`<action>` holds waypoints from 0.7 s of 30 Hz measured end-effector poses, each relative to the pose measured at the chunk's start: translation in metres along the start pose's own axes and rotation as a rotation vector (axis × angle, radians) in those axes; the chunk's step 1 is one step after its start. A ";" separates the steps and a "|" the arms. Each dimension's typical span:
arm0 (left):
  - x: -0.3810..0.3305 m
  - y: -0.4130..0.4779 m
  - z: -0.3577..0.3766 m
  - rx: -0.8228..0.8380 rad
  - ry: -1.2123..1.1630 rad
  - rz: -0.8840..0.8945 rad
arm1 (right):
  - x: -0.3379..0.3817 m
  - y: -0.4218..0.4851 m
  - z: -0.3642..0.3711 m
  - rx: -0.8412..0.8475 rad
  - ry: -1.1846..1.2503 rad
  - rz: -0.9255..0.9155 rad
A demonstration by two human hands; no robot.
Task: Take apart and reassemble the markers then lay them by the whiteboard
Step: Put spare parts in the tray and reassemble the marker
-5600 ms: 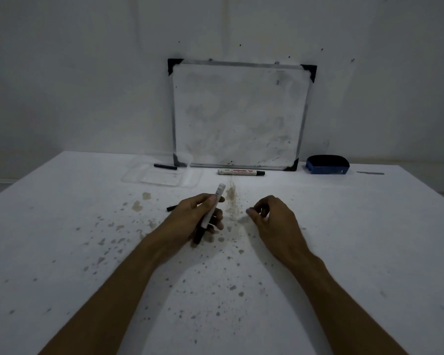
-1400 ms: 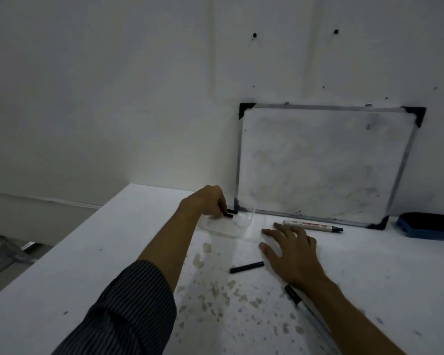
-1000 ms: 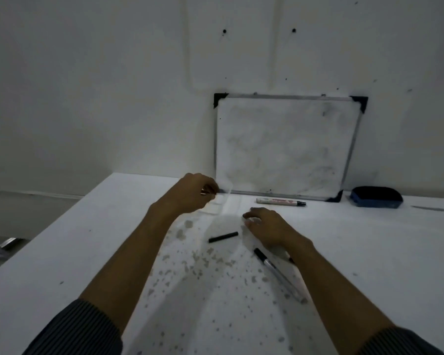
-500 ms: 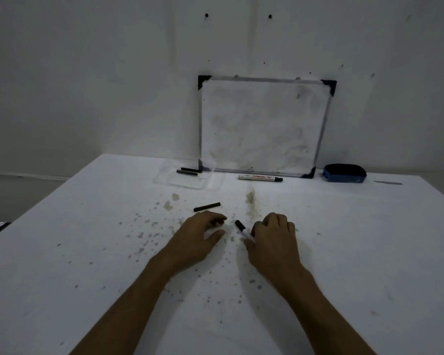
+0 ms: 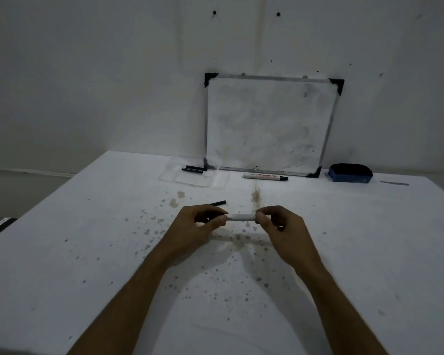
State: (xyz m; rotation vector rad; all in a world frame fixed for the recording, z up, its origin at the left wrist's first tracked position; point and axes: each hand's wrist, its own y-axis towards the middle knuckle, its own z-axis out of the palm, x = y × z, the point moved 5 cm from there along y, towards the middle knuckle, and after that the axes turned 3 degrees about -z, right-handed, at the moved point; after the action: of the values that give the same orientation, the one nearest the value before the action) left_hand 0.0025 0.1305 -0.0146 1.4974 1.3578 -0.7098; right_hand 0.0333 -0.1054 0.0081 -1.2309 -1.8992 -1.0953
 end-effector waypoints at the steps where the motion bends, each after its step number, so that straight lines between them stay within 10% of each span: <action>1: -0.002 0.000 -0.003 -0.018 0.066 0.041 | 0.002 0.001 0.002 -0.005 0.016 0.006; 5: -0.013 -0.001 -0.007 -0.057 0.262 0.264 | 0.015 0.008 0.026 0.064 0.015 -0.023; 21: 0.038 0.018 -0.055 -0.261 -0.167 -0.115 | -0.012 0.077 0.098 0.121 -0.437 -0.148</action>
State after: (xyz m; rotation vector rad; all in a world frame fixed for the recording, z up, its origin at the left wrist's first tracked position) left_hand 0.0181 0.1973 -0.0230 1.1375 1.3587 -0.6841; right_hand 0.1035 -0.0067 -0.0234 -1.3598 -2.3783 -0.8126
